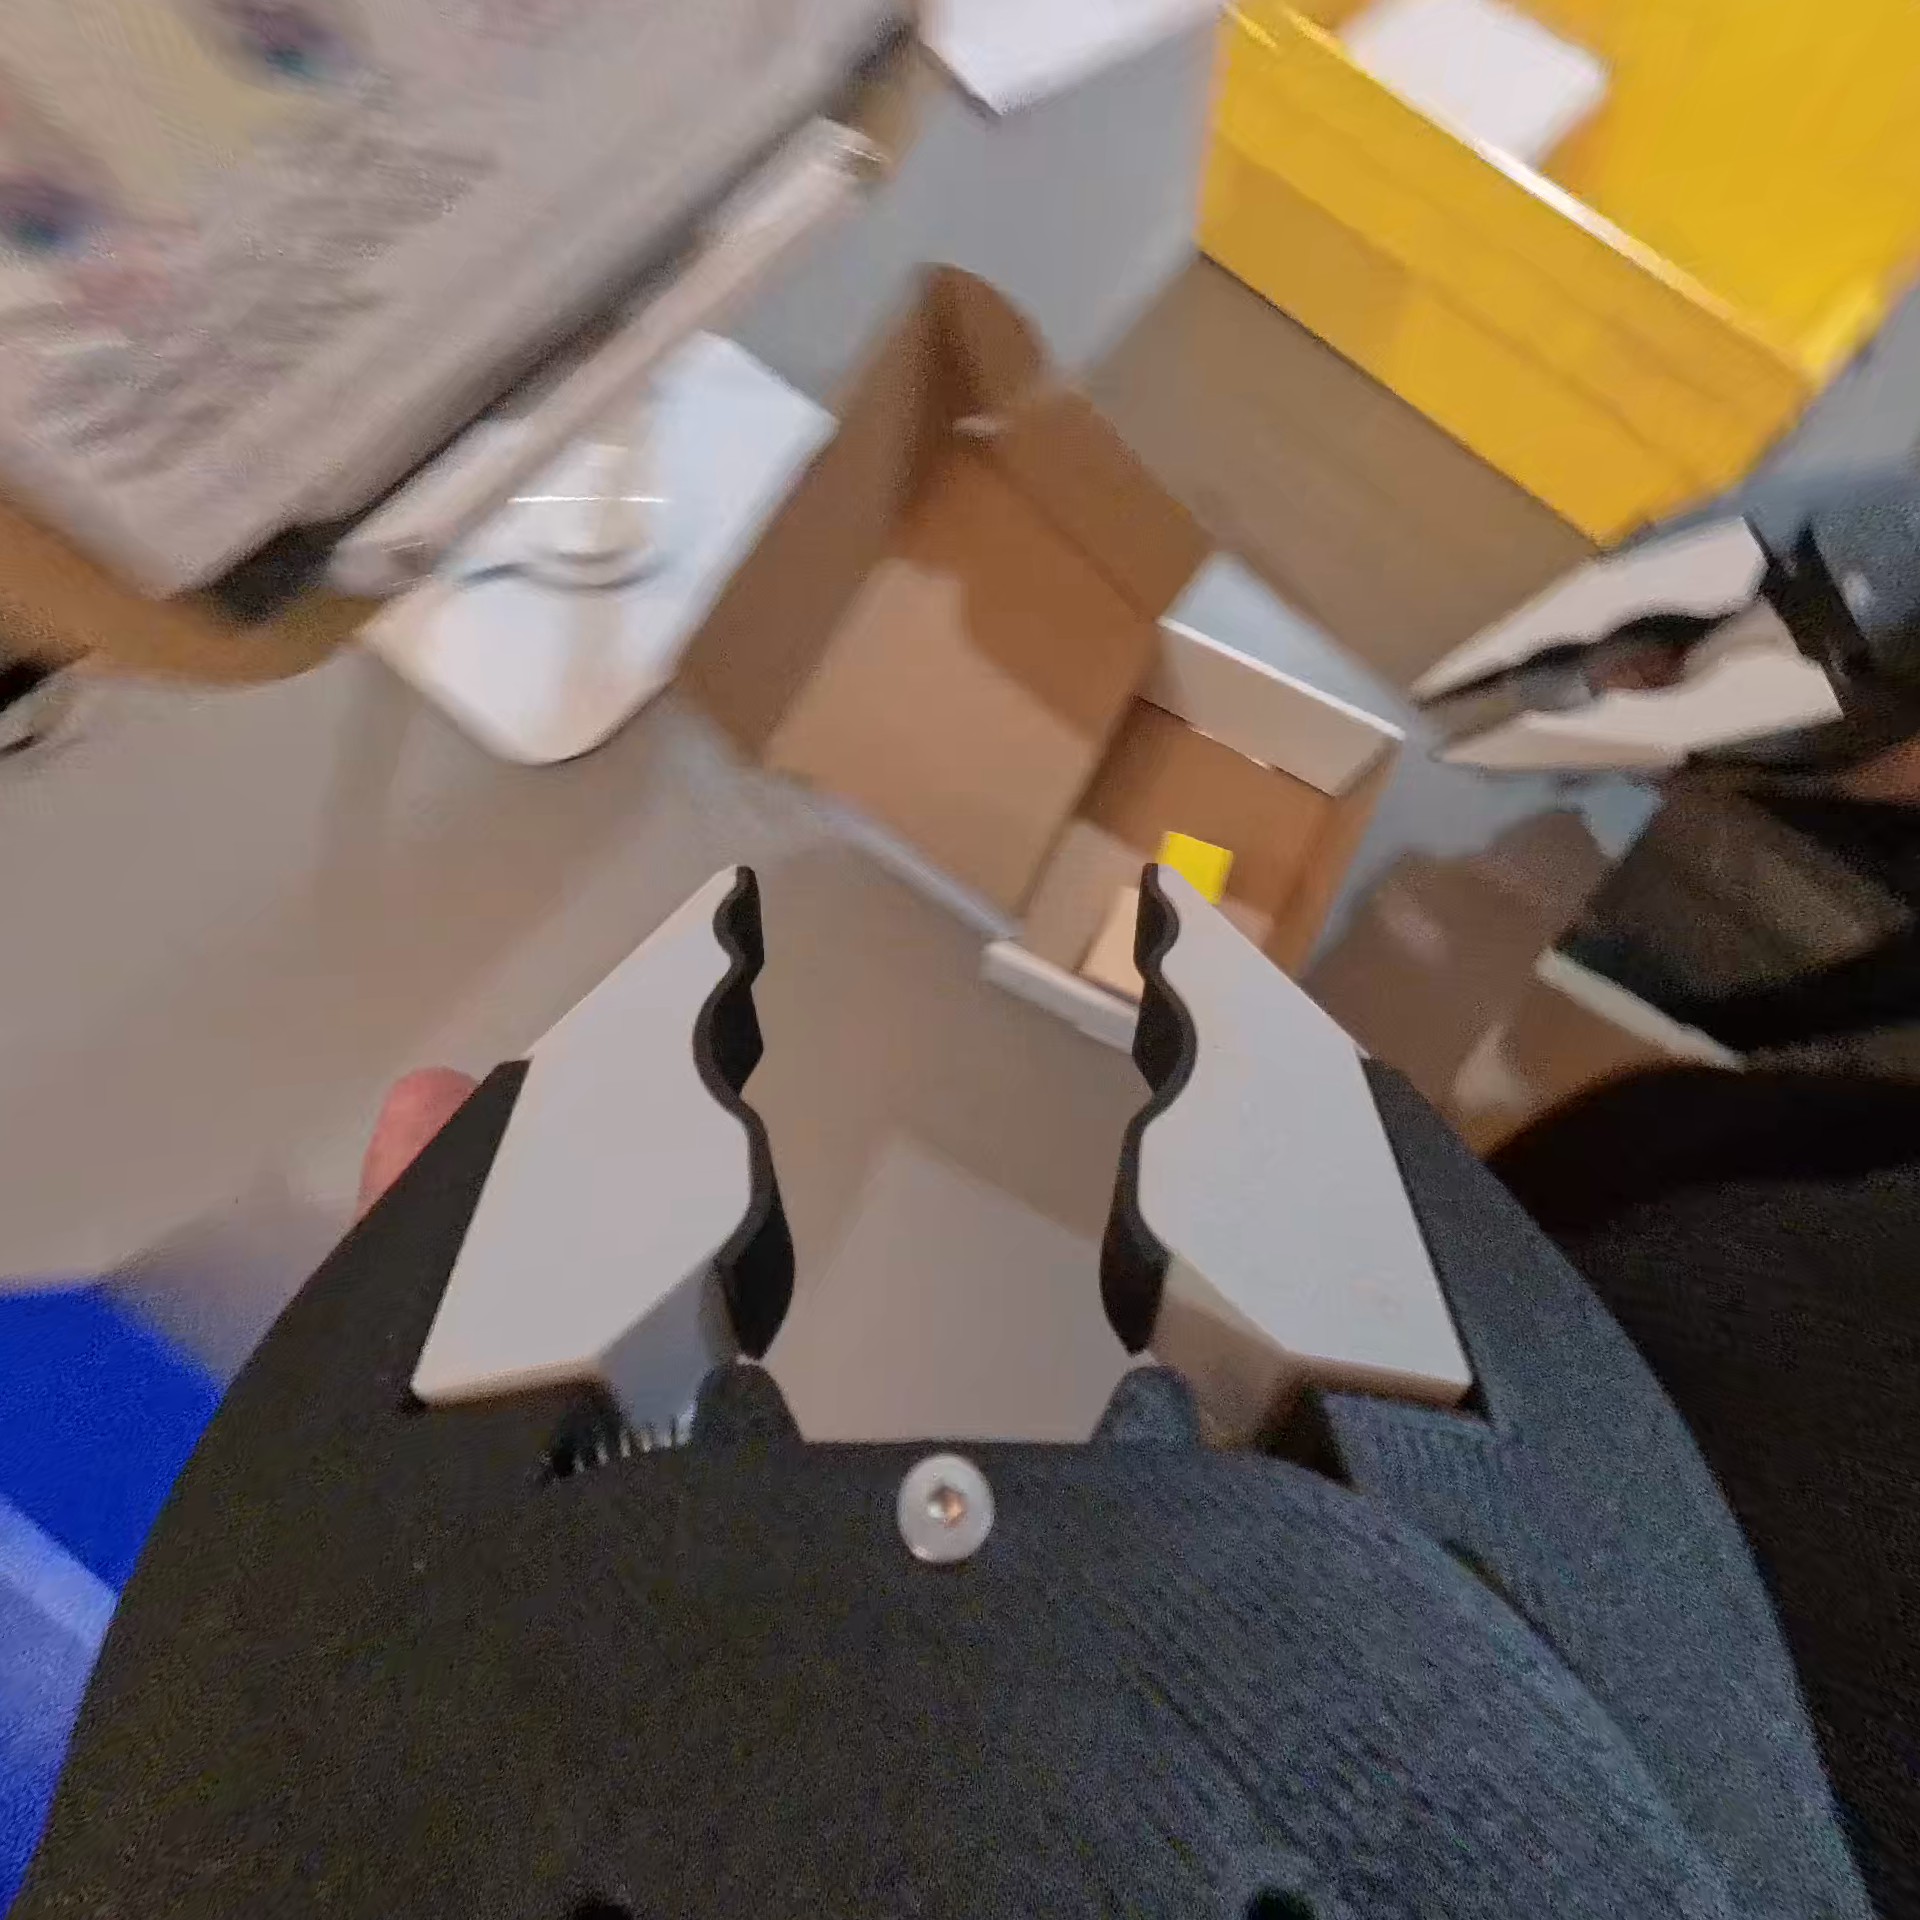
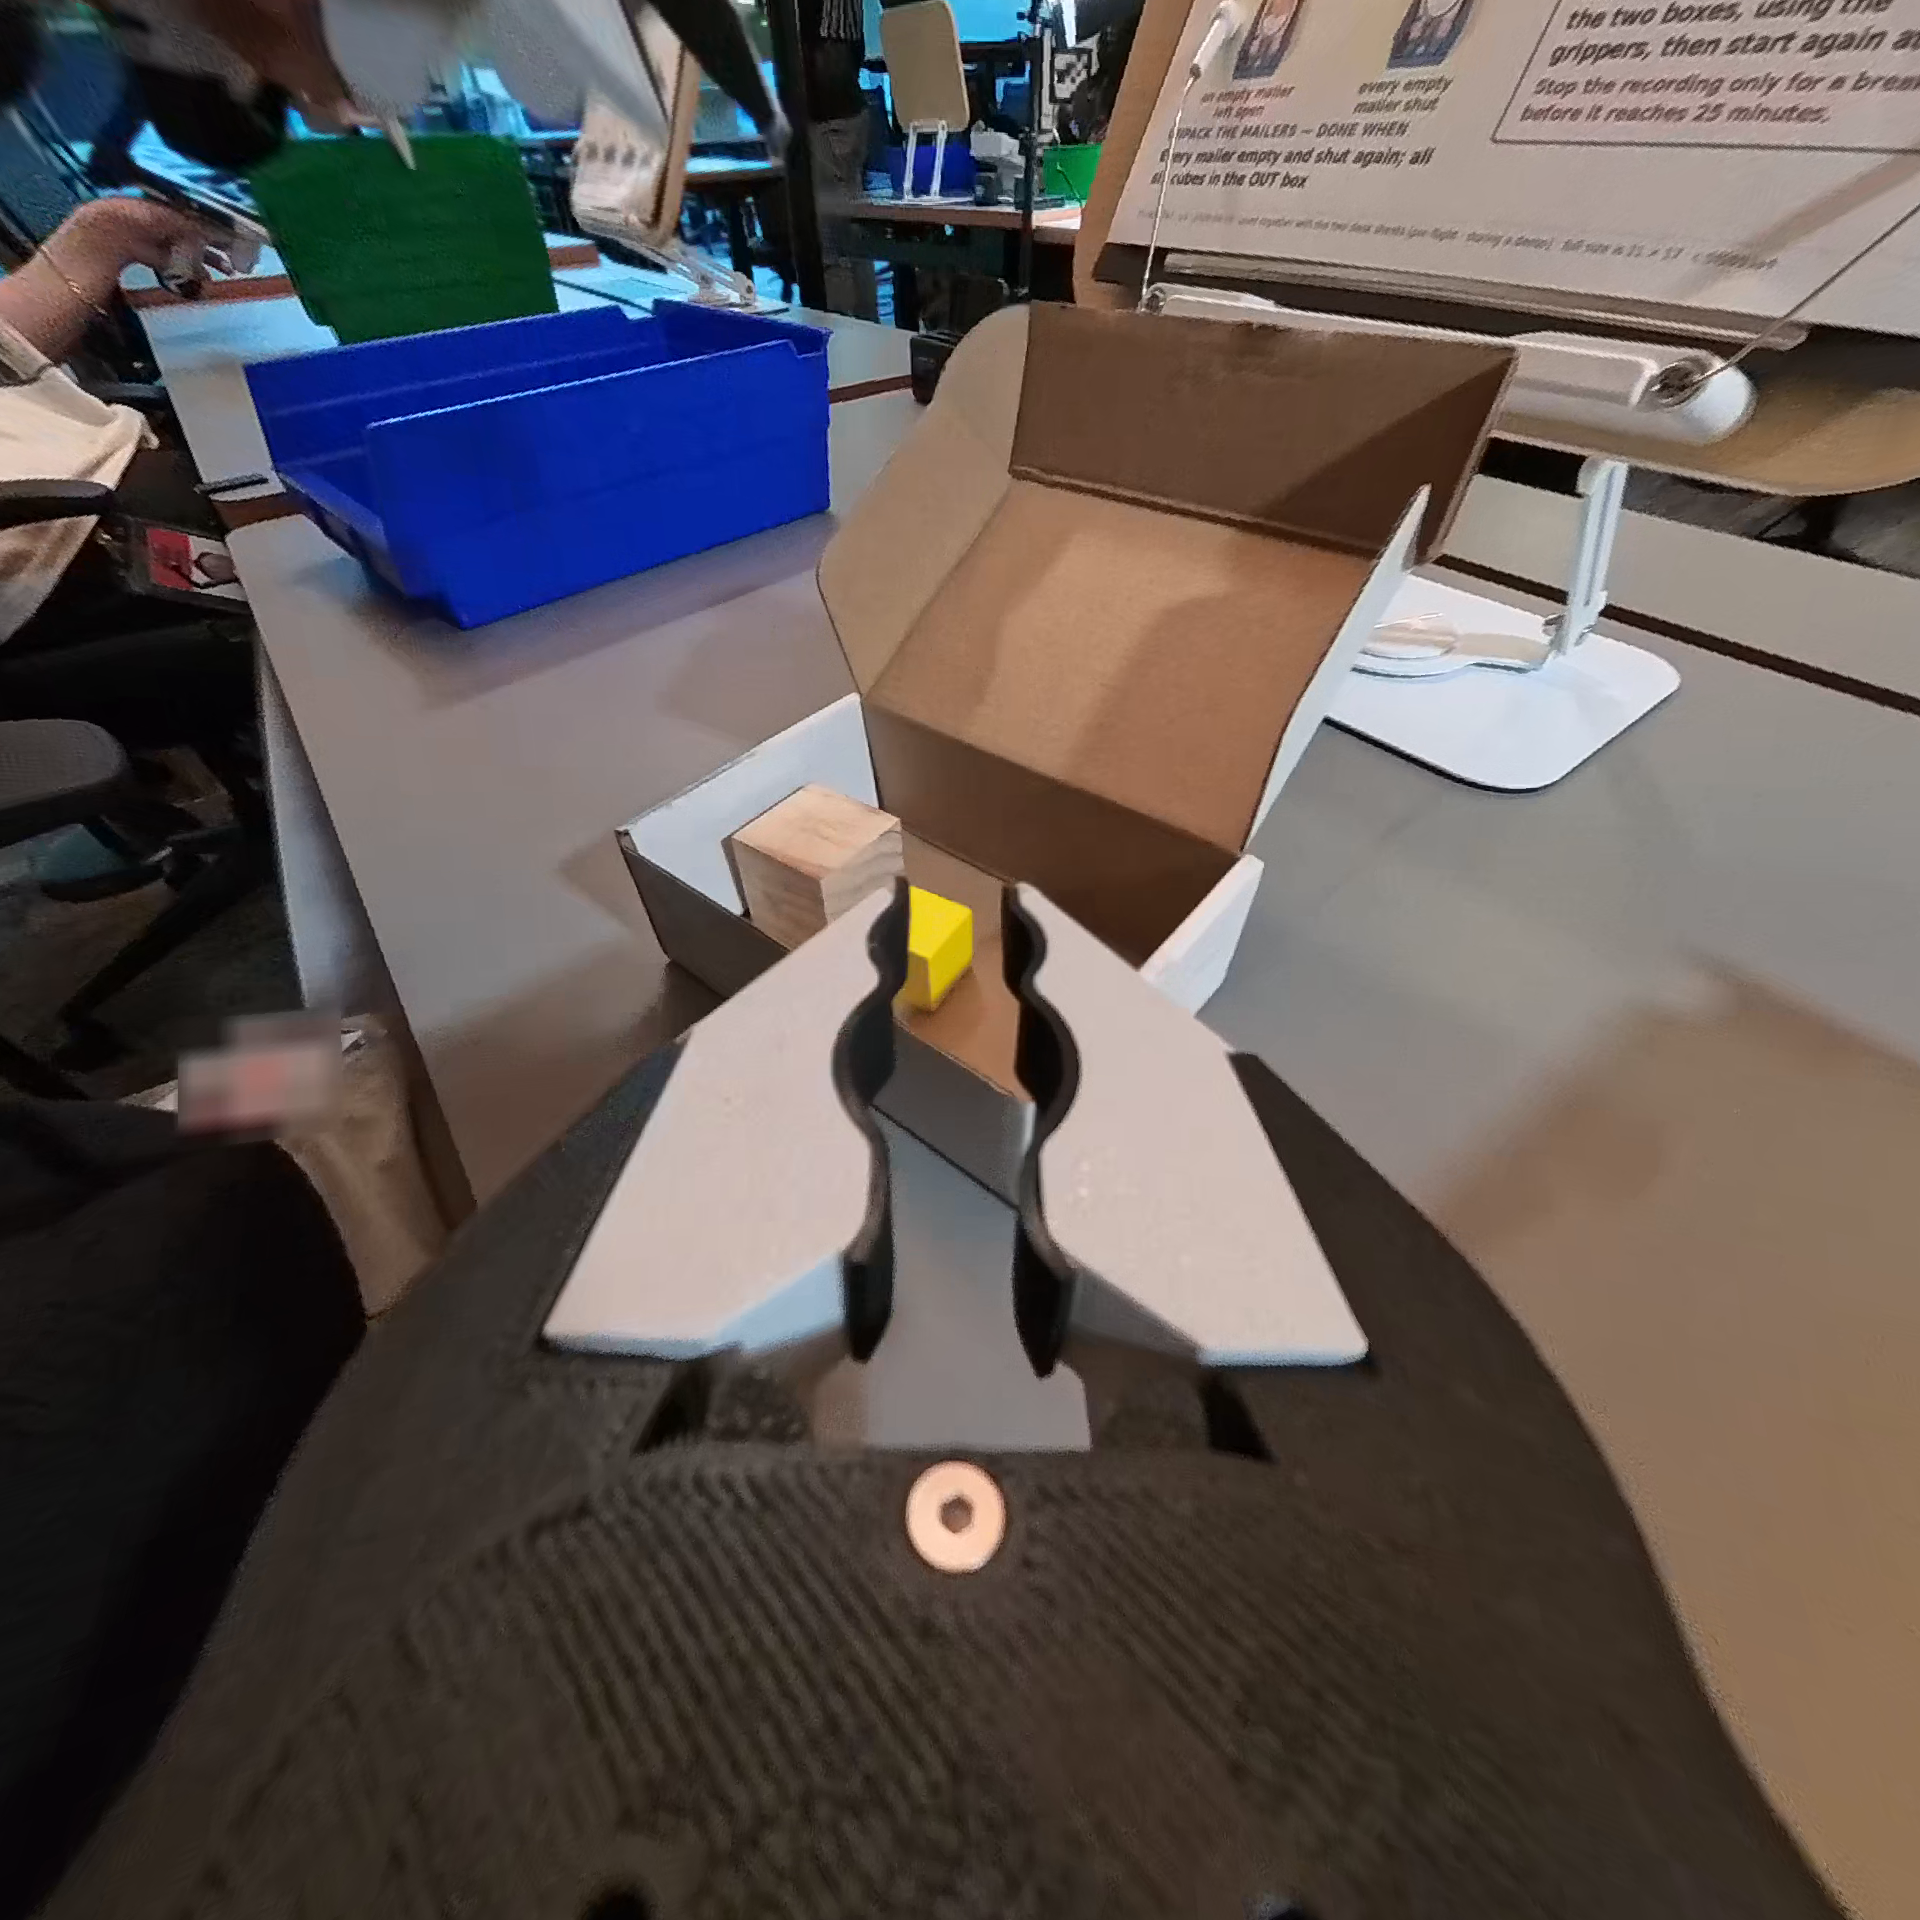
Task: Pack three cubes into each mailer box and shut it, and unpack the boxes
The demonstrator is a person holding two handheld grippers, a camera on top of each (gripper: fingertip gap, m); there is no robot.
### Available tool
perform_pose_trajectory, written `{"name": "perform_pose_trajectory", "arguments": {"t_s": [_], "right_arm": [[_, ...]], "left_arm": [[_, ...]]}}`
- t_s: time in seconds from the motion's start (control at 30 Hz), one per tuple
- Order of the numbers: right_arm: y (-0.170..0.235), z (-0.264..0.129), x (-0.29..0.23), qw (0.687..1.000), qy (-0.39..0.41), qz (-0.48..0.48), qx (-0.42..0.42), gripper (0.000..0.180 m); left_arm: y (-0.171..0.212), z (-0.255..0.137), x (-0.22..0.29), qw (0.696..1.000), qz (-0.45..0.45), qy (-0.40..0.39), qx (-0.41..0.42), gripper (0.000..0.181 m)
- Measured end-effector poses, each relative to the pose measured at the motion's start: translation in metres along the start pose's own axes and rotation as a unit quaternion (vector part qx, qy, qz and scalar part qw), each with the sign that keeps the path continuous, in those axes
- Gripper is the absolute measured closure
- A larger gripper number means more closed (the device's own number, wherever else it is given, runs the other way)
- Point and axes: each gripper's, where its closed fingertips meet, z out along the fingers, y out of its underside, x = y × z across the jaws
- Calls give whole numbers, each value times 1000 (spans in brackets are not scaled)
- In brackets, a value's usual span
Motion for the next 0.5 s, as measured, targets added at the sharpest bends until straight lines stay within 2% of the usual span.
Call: {"name": "perform_pose_trajectory", "arguments": {"t_s": [0.13,0.2,0.27,0.33,0.43,0.5], "right_arm": [[4,4,-4,1000,-11,14,-3,164],[8,7,-5,1000,-16,25,-10,164],[12,10,-6,999,-18,36,-16,164],[11,13,-6,999,-20,45,-15,164],[7,18,-8,998,-26,55,-8,165],[6,20,-9,998,-27,52,-7,165]], "left_arm": [[27,-101,-89,981,-88,-154,73,94],[59,-143,-122,964,-109,-235,66,89],[103,-172,-152,943,-139,-302,19,89],[147,-181,-170,933,-164,-318,-41,89],[209,-158,-169,939,-197,-239,-149,96],[246,-144,-178,929,-194,-222,-222,101]]}}
